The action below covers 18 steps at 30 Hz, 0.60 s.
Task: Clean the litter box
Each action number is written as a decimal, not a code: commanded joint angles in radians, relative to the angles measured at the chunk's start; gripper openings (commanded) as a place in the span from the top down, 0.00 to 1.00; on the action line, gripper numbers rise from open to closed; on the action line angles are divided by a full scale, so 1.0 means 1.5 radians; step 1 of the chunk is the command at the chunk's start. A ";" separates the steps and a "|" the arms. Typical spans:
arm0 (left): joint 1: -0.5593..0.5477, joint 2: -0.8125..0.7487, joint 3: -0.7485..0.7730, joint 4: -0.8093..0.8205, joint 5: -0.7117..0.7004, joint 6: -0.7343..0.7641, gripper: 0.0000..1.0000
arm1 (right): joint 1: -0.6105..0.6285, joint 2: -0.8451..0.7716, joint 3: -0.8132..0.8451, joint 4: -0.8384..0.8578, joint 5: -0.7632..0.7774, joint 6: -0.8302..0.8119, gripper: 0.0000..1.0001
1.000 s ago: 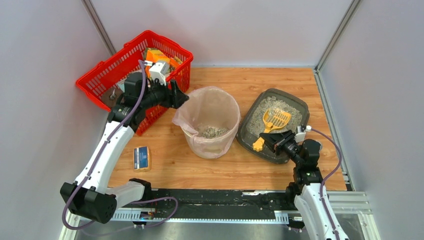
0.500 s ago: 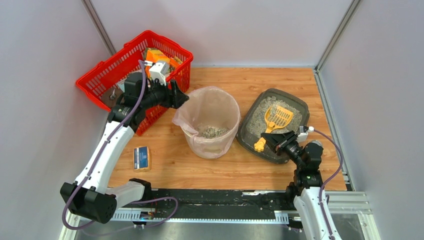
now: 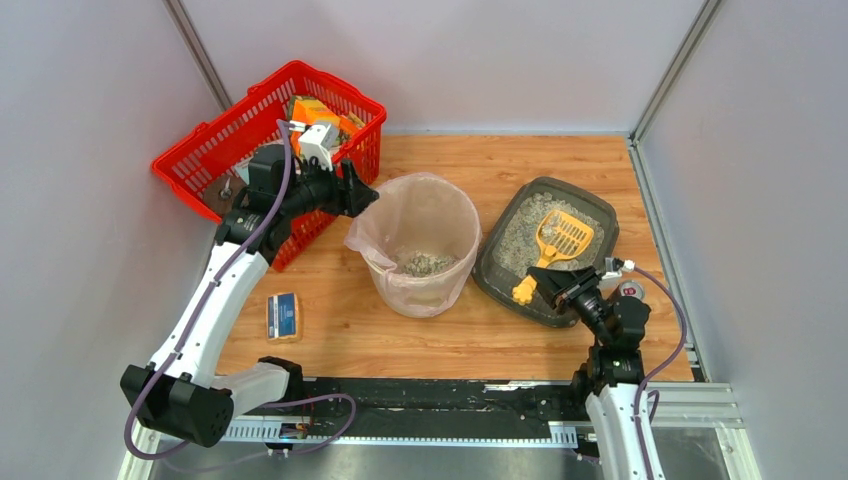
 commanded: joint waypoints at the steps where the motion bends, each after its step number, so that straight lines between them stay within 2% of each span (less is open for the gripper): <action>1: 0.001 -0.012 -0.004 0.027 0.009 -0.005 0.29 | -0.010 0.039 -0.015 0.102 -0.050 0.049 1.00; 3: 0.001 -0.012 -0.003 0.028 0.010 -0.005 0.30 | -0.029 0.047 -0.003 0.028 -0.040 0.006 1.00; 4: 0.001 -0.012 -0.004 0.028 0.013 -0.006 0.30 | -0.040 0.051 -0.018 0.041 -0.044 0.009 1.00; 5: 0.001 -0.012 -0.005 0.028 0.012 -0.005 0.29 | -0.042 0.059 -0.031 0.095 -0.053 0.073 1.00; 6: 0.001 -0.012 -0.005 0.028 0.009 -0.004 0.29 | -0.037 0.059 -0.053 0.178 -0.067 0.089 1.00; 7: 0.001 -0.011 -0.005 0.027 0.008 -0.004 0.30 | -0.028 0.055 -0.049 0.154 -0.082 0.080 1.00; 8: 0.001 -0.011 -0.005 0.028 0.007 -0.004 0.30 | -0.026 0.032 -0.002 0.093 -0.081 0.007 1.00; 9: 0.001 -0.011 -0.004 0.028 0.010 -0.005 0.30 | -0.028 0.016 0.023 -0.058 -0.065 -0.046 1.00; 10: 0.001 -0.010 -0.004 0.028 0.012 -0.005 0.29 | -0.033 -0.009 0.038 -0.099 -0.019 -0.071 1.00; 11: 0.002 -0.009 -0.005 0.029 0.014 -0.006 0.30 | -0.050 -0.014 0.025 -0.094 -0.020 -0.064 1.00; 12: 0.001 -0.008 -0.005 0.028 0.013 -0.006 0.30 | -0.050 -0.015 0.002 0.036 -0.028 0.024 1.00; 13: 0.001 -0.008 -0.004 0.028 0.012 -0.005 0.30 | -0.040 -0.008 -0.021 0.087 -0.046 0.052 1.00; 14: 0.001 -0.007 -0.005 0.027 0.011 -0.004 0.30 | -0.040 -0.007 -0.018 0.086 -0.052 0.053 1.00; 15: 0.001 -0.007 -0.004 0.026 0.010 -0.003 0.30 | -0.041 -0.008 -0.004 -0.007 -0.054 0.001 1.00; 16: 0.001 -0.006 -0.004 0.027 0.010 -0.003 0.30 | -0.055 -0.011 0.004 -0.047 -0.036 -0.018 1.00; 17: 0.001 -0.005 -0.004 0.026 0.011 -0.004 0.30 | -0.062 -0.010 0.001 -0.047 -0.037 -0.006 1.00; 18: 0.001 -0.005 -0.004 0.026 0.014 -0.004 0.30 | -0.062 -0.007 -0.032 0.071 -0.040 0.067 1.00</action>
